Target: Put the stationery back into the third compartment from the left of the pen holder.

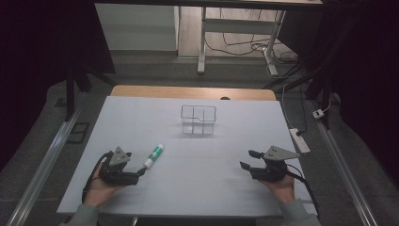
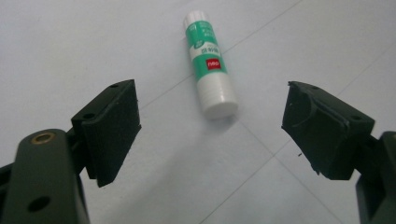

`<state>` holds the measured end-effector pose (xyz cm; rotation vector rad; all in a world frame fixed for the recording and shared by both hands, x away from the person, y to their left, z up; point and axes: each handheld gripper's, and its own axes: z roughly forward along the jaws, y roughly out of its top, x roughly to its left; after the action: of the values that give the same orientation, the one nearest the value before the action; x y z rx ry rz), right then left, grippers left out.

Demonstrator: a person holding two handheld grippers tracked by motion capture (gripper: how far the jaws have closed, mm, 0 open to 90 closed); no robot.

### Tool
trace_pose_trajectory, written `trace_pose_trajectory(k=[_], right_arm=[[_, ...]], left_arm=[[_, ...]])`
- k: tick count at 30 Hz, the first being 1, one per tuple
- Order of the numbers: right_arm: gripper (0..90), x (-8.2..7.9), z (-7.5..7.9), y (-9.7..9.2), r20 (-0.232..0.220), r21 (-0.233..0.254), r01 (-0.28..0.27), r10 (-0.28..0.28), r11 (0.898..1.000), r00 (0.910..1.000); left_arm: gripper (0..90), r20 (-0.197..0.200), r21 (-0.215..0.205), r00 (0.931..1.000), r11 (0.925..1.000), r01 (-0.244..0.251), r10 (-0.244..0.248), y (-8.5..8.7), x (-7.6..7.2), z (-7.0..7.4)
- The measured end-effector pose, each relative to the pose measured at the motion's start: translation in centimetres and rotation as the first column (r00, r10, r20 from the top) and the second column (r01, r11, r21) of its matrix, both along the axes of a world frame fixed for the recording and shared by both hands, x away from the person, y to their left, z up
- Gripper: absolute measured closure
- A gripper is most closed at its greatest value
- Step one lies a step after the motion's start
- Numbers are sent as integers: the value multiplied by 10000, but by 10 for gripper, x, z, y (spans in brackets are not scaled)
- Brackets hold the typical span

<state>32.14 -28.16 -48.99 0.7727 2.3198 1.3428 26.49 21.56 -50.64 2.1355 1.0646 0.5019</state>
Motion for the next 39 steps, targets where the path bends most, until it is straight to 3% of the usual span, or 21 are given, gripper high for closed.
trace_pose_trajectory(k=[7, 14, 27, 30, 34, 39], right_arm=[[395, 1, -2, 1, 50, -34, -19, 19, 10000, 10000], [395, 1, -4, 2, 0, -225, 0, 0, 9997, 10000], [395, 1, -7, 3, -18, -404, 0, -1, 9992, 10000], [394, 1, -7, 2, -56, -422, -16, 14, 9991, 10000], [394, 0, -8, 2, -42, -446, 46, -47, 9990, 10000], [394, 0, -9, 2, -38, -529, 13, -15, 9986, 10000]], left_arm=[[195, -393, 736, 9992, 9973, 78, -49, -11, 14, 18], [203, -1196, 1300, 9927, 9915, -18, 175, -22, 31, 24], [220, -2148, 1851, 9754, 9827, -92, 496, -40, 59, 17], [223, -2474, 2015, 9674, 9795, -42, 550, -43, 65, 12], [227, -2790, 2265, 9588, 9740, 113, 537, -47, 70, 6], [279, -2973, 2366, 9533, 9714, 194, 534, -50, 72, 0]])
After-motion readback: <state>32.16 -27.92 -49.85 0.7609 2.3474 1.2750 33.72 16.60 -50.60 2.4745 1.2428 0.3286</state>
